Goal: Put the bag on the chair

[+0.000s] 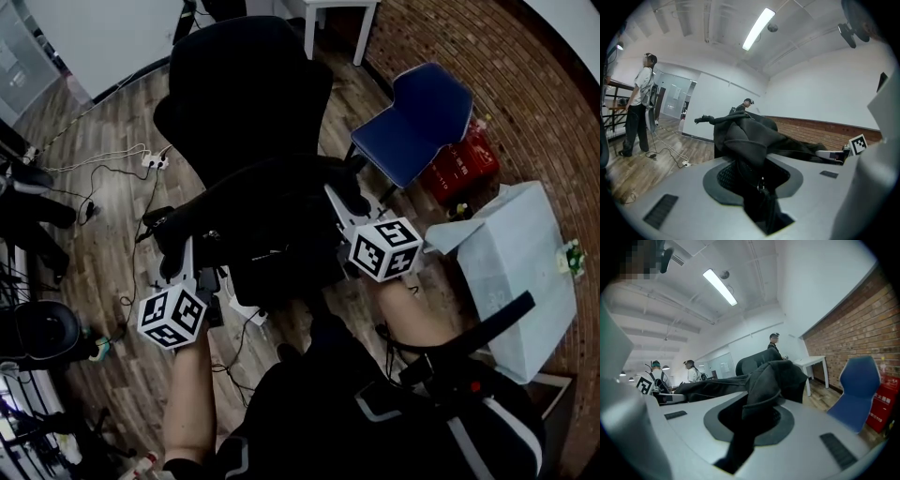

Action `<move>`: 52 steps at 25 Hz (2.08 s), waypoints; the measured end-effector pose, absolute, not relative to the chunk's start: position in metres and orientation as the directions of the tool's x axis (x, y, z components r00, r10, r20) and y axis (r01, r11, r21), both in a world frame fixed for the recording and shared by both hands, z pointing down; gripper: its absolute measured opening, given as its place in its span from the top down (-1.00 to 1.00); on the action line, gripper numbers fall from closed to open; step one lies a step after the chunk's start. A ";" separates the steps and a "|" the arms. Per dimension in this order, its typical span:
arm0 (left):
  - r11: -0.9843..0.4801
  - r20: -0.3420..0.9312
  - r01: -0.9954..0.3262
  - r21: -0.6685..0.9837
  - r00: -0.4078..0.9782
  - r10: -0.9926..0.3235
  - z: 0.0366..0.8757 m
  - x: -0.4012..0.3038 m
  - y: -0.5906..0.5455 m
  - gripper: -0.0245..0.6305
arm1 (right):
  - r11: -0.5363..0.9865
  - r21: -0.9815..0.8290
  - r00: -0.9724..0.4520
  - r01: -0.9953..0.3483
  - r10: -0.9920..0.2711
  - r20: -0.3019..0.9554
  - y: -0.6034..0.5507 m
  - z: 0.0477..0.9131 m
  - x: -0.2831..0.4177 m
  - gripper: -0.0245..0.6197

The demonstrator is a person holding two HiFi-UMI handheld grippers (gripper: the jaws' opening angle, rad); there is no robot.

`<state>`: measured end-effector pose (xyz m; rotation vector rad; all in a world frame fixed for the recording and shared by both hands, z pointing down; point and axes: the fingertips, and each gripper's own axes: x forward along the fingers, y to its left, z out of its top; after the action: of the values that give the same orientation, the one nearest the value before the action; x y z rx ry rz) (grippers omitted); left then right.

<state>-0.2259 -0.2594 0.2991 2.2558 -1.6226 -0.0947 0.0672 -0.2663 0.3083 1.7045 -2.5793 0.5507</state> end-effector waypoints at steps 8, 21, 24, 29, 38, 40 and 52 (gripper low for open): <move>-0.244 0.207 -0.914 0.323 0.320 -0.924 0.345 -0.211 -0.304 0.54 | 0.350 -0.292 -0.420 -0.890 -0.879 0.226 -0.315 0.355 0.082 0.79; -0.164 0.327 -0.939 0.304 0.264 -0.907 0.420 -0.196 -0.354 0.54 | 0.325 -0.325 -0.426 -0.888 -0.848 0.317 -0.373 0.435 0.096 0.79; -0.154 0.348 -0.941 0.300 0.258 -0.901 0.434 -0.192 -0.360 0.54 | 0.324 -0.324 -0.427 -0.889 -0.841 0.333 -0.381 0.452 0.098 0.79; -0.141 0.375 -0.945 0.295 0.250 -0.893 0.459 -0.190 -0.372 0.54 | 0.324 -0.319 -0.428 -0.891 -0.834 0.349 -0.400 0.475 0.100 0.79; -0.103 0.449 -0.952 0.288 0.230 -0.863 0.517 -0.186 -0.390 0.54 | 0.296 -0.333 -0.422 -0.895 -0.802 0.423 -0.419 0.535 0.103 0.79; -0.101 0.463 -0.952 0.290 0.232 -0.856 0.530 -0.183 -0.394 0.54 | 0.286 -0.334 -0.417 -0.898 -0.796 0.439 -0.423 0.547 0.105 0.79; -0.067 0.539 -0.956 0.285 0.217 -0.814 0.604 -0.183 -0.412 0.54 | 0.266 -0.334 -0.410 -0.905 -0.758 0.508 -0.446 0.616 0.104 0.79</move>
<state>-0.1826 -0.4115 0.6036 1.9133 -1.6307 0.3162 0.1045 -0.4457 0.6155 1.5415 -2.2906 0.8624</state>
